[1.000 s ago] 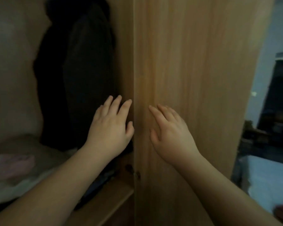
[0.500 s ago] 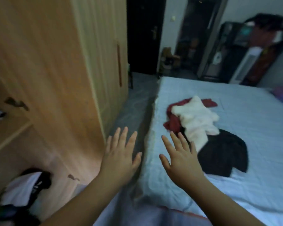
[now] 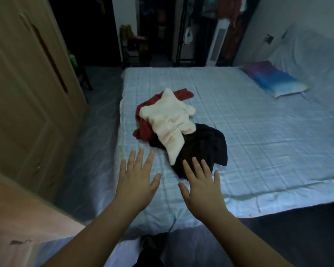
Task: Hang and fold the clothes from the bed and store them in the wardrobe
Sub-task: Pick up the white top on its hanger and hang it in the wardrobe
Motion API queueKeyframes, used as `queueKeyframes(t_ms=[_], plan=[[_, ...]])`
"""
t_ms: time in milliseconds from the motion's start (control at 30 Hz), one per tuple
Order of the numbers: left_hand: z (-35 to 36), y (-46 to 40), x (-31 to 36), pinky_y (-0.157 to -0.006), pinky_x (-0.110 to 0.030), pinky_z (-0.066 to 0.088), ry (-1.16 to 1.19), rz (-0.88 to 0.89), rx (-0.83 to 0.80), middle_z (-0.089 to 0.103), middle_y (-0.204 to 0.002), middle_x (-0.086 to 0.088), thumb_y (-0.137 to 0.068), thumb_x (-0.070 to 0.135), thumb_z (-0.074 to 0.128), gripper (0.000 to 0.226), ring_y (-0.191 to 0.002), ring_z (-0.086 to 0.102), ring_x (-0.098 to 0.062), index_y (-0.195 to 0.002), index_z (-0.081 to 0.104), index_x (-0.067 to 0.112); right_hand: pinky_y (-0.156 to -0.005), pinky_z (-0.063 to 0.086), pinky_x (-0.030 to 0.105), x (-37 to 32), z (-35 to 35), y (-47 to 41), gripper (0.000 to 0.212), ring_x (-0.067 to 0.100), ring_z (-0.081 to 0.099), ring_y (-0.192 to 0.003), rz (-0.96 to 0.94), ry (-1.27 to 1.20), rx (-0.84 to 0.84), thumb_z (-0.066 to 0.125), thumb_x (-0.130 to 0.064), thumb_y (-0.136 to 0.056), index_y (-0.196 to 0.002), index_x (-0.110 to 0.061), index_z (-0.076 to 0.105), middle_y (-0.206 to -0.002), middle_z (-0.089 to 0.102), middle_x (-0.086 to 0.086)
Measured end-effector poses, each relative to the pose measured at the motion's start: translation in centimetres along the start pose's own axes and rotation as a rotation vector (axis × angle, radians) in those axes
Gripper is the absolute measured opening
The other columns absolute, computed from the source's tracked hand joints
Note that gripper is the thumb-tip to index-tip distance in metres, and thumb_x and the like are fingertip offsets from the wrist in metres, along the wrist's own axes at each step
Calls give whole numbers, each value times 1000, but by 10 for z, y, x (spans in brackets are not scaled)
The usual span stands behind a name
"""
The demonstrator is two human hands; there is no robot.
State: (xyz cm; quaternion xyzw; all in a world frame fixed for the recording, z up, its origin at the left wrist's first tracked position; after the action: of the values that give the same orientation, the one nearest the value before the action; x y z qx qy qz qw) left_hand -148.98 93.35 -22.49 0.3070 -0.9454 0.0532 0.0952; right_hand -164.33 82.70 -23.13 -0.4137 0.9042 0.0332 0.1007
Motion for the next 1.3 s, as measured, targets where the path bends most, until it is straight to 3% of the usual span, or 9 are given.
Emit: queueKeyframes(t_ms=[233,333,467,800,967,1100,1200,1300], plan=[[38,-105,-41,-118,-58,23,54,-28,-33,29,-161,-16,-91,61,23,77,-150,20,-36,-155,30,20,-119,20,61,19,25,-95,67,27,18,-153,38,23,-33,27,-58,-95,-158,-33,24,-165,25,1],[57,-155,-58,-121,-55,16,73,-53,-86,19,-164,-14,-87,64,11,83,-152,12,-34,-158,19,23,-120,15,58,26,39,-147,70,25,12,-155,56,38,-82,20,-59,-94,-159,-34,21,-167,20,0],[75,-220,-80,-123,-50,10,117,-86,-104,6,-167,-10,-84,65,3,85,-154,3,-30,-159,6,27,-117,23,60,18,55,-227,67,29,21,-153,44,56,-107,26,-56,-95,-158,-32,26,-164,28,2],[122,-356,-122,-122,-51,11,126,-219,-152,12,-166,-11,-98,57,36,73,-153,5,-32,-159,11,25,-118,22,58,27,109,-378,69,30,21,-153,-53,72,-173,24,-54,-95,-159,-28,23,-165,25,6],[161,-416,-132,-122,-50,13,185,-359,-177,11,-166,-10,-98,57,33,74,-152,6,-32,-159,6,24,-121,17,57,37,146,-470,66,27,10,-155,-162,58,-245,23,-52,-98,-160,-30,15,-168,14,2],[195,-481,-151,-122,-47,14,281,-498,-125,9,-166,-9,-99,56,34,76,-152,8,-30,-159,-1,24,-123,10,55,32,177,-568,62,25,5,-155,-263,48,-254,33,-44,-103,-160,-30,12,-169,10,2],[220,-526,-174,-119,-45,24,347,-650,-61,14,-165,-11,-98,53,39,79,-150,17,-30,-159,2,18,-123,14,55,14,207,-644,60,26,11,-155,-361,54,-234,35,-41,-103,-159,-26,20,-167,18,4],[253,-555,-190,-105,-39,41,386,-800,-38,32,-155,-10,-97,49,47,76,-139,38,-26,-156,14,13,-122,15,54,-5,245,-710,59,27,14,-154,-453,63,-261,37,-36,-104,-159,-22,22,-166,22,5]])
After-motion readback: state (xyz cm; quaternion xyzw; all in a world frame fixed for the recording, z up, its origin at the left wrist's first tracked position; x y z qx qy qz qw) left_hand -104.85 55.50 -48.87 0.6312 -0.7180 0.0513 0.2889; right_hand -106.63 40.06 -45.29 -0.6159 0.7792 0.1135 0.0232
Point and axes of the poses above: each hand's wrist, its own y-axis away from the middle knuckle, its own z-axis out of the palm, x = y × z, the point moved 10 cm from there along -y, towards the middle knuckle
